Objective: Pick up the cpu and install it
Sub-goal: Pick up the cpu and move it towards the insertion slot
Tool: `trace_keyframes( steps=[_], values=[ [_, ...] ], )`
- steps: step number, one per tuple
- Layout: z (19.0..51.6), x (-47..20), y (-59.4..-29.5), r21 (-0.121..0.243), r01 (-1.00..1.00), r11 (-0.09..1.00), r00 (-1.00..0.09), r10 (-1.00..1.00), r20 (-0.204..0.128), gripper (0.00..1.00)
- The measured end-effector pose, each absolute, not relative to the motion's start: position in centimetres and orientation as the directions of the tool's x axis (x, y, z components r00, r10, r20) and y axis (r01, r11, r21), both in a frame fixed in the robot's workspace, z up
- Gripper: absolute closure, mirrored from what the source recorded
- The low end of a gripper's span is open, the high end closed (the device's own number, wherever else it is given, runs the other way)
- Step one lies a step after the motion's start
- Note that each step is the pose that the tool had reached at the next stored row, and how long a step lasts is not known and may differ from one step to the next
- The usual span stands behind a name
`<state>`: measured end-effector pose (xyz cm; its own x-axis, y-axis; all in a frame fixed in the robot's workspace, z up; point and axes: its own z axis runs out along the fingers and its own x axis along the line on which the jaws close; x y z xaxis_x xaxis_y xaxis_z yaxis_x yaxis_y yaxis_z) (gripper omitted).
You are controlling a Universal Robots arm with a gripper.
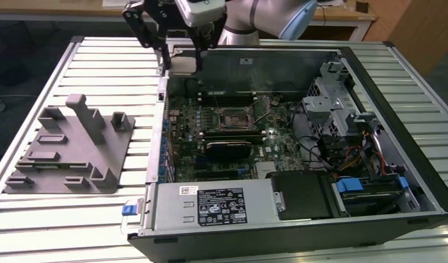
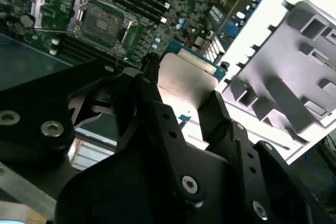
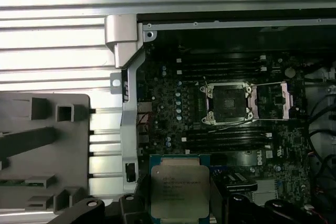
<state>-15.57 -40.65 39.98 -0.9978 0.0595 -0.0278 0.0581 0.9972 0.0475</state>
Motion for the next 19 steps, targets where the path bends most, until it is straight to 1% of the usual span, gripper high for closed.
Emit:
trace_keyframes(
  steps=[12, 19],
  values=[
    [38.6, -11.0, -40.5, 0.047, 0.058, 0.997, -0.998, 0.059, -0.025, 0.46],
    [37.4, -9.7, -40.3, 0.047, 0.056, 0.997, -0.998, 0.057, -0.025, 0.46]
  ],
)
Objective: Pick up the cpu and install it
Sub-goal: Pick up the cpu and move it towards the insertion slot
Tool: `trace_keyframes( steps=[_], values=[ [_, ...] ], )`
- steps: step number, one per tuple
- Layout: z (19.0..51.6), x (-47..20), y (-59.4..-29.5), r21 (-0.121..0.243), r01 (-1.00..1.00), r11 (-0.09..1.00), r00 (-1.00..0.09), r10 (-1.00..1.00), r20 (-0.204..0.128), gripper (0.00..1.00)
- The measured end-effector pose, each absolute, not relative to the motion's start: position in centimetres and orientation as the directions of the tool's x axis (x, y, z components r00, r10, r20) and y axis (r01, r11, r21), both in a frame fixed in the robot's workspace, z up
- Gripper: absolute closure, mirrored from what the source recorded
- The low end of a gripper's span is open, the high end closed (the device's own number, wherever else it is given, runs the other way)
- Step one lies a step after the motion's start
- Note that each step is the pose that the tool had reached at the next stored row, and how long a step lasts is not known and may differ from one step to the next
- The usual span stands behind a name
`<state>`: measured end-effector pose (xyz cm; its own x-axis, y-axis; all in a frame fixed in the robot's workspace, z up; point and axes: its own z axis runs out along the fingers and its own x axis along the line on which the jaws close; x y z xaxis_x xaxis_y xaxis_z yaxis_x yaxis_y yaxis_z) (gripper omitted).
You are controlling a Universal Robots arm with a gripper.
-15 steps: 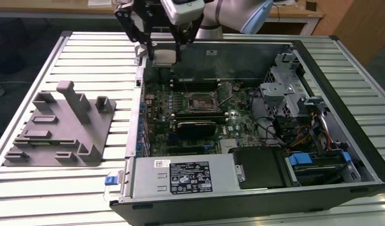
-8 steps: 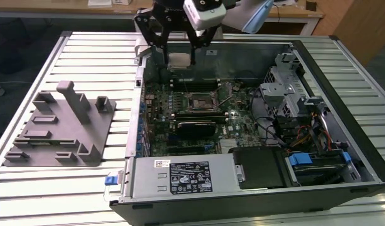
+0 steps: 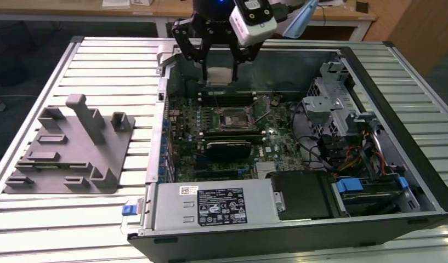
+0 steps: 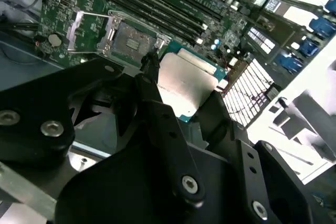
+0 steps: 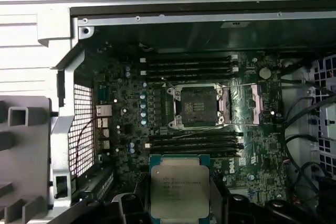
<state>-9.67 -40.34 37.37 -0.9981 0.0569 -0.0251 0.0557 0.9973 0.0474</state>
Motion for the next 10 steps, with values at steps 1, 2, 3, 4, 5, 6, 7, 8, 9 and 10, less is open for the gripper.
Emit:
trace_keyframes(
  steps=[1, 2, 3, 4, 5, 6, 7, 8, 9, 10],
  values=[
    [37.2, -9.6, -40.3, 0.047, 0.055, 0.997, -0.998, 0.056, -0.025, 0.46],
    [37.0, -9.5, -40.3, 0.048, 0.054, 0.997, -0.998, 0.055, -0.025, 0.46],
    [36.8, -9.4, -40.2, 0.048, 0.053, 0.997, -0.998, 0.054, -0.025, 0.46],
    [36.7, -9.3, -40.2, 0.047, 0.052, 0.998, -0.998, 0.053, -0.025, 0.46],
    [36.5, -9.3, -40.1, 0.047, 0.051, 0.998, -0.998, 0.053, -0.025, 0.46],
    [36.3, -9.2, -40.1, 0.047, 0.051, 0.998, -0.998, 0.052, -0.025, 0.46],
    [36.1, -9.1, -40.0, 0.047, 0.050, 0.998, -0.998, 0.052, -0.025, 0.46],
    [35.9, -9.1, -40.0, 0.047, 0.050, 0.998, -0.998, 0.051, -0.025, 0.46],
    [35.7, -9.0, -39.9, 0.047, 0.049, 0.998, -0.998, 0.051, -0.025, 0.46],
    [35.6, -9.0, -39.9, 0.047, 0.049, 0.998, -0.998, 0.050, -0.025, 0.46]
  ],
)
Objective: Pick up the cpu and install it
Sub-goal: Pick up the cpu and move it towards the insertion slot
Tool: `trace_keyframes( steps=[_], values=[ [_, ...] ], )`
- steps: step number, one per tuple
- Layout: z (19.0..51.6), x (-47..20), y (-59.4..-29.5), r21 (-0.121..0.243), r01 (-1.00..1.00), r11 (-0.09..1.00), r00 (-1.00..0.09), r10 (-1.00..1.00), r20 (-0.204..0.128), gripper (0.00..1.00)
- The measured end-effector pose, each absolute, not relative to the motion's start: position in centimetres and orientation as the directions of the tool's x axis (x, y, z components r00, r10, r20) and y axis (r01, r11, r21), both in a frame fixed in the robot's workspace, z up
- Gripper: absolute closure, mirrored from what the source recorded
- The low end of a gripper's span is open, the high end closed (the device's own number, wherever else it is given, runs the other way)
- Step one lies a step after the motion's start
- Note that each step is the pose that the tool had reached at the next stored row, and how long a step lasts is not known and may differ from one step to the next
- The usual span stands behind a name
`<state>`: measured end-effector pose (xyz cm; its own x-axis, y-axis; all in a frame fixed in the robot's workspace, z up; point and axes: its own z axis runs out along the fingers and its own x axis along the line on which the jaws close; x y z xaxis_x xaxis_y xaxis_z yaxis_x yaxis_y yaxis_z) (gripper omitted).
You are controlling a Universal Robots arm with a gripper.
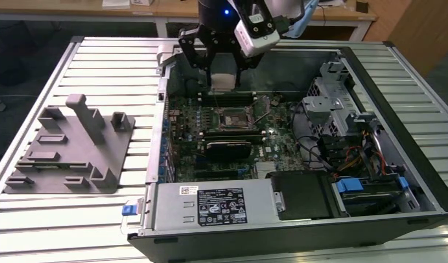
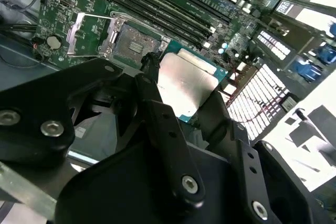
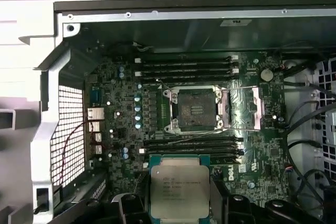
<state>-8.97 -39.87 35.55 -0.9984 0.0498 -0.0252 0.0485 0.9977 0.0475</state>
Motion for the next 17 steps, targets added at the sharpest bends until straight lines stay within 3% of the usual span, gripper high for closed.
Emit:
trace_keyframes(
  steps=[17],
  values=[
    [32.5, -7.9, -38.6, 0.048, 0.031, 0.998, -0.999, 0.032, -0.025, 0.46]
  ],
)
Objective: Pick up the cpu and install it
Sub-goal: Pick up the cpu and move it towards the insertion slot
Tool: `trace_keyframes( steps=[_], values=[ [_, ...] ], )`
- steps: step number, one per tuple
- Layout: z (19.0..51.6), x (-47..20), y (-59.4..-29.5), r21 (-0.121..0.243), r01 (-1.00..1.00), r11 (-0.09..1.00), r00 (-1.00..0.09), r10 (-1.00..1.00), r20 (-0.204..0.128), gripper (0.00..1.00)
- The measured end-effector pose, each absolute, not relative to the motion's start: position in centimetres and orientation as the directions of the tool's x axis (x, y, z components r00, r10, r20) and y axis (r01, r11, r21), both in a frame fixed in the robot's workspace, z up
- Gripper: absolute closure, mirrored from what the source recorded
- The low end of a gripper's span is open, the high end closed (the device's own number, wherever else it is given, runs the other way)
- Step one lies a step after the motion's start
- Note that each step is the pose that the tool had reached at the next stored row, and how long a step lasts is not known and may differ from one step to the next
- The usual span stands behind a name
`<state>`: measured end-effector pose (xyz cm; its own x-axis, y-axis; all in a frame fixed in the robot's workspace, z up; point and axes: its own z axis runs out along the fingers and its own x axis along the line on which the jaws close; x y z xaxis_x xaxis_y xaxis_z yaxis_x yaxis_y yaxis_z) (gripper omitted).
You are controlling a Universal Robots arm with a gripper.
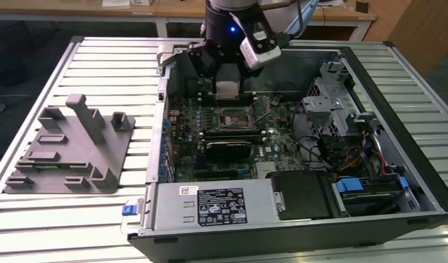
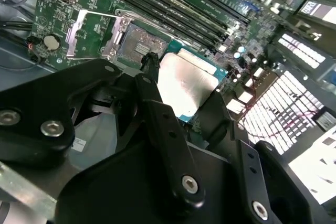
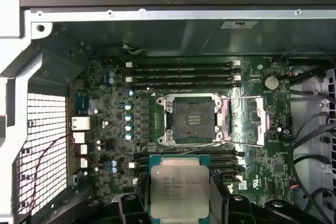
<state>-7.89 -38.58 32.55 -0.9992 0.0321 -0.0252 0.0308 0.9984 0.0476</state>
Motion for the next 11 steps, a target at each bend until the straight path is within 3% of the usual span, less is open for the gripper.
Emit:
trace_keyframes(
  steps=[11],
  values=[
    [30.7, -7.0, -37.9, 0.047, 0.013, 0.999, -1.000, 0.014, -0.025, 0.46]
  ],
)
